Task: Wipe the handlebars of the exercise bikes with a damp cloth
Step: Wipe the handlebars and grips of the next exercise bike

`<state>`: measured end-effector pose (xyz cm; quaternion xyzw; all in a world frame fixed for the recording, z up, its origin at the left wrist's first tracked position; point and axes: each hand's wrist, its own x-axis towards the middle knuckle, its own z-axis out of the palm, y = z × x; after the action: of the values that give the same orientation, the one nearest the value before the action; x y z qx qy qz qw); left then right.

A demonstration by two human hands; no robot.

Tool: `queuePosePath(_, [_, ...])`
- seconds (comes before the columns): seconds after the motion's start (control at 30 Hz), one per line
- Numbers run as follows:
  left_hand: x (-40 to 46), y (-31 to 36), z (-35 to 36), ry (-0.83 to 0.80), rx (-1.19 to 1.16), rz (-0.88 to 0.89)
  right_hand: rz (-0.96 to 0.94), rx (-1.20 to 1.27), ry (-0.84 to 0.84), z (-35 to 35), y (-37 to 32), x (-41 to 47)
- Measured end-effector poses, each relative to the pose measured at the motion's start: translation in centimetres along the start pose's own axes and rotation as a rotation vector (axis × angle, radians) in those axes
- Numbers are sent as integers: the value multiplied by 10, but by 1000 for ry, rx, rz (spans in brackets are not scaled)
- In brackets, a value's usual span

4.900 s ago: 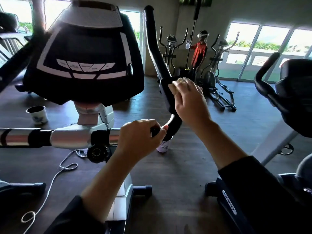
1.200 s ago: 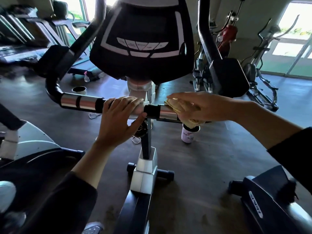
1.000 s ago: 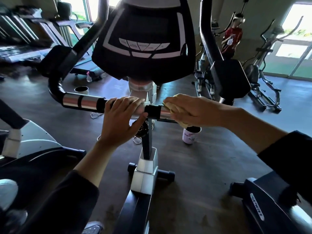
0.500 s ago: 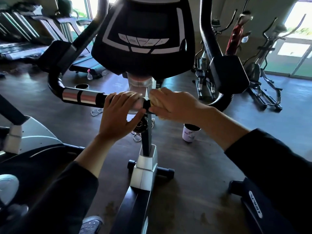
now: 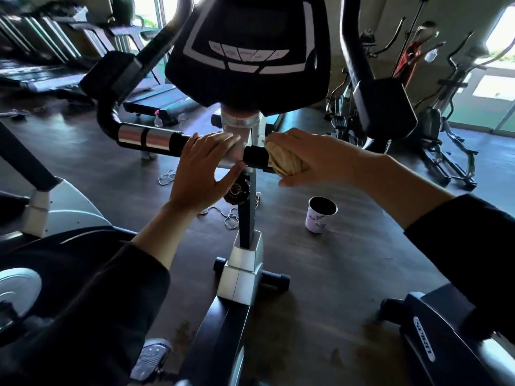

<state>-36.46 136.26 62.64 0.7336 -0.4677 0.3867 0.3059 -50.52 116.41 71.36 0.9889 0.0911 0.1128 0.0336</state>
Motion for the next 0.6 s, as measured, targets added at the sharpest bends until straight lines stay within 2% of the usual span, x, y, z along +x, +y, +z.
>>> queuePosePath(0.27, [2,4,5,39,34,9,60,-90,44,1,-10,-1])
queuePosePath(0.6, [0,15,6,10,43,-41,76,-16,123,2,3,-27])
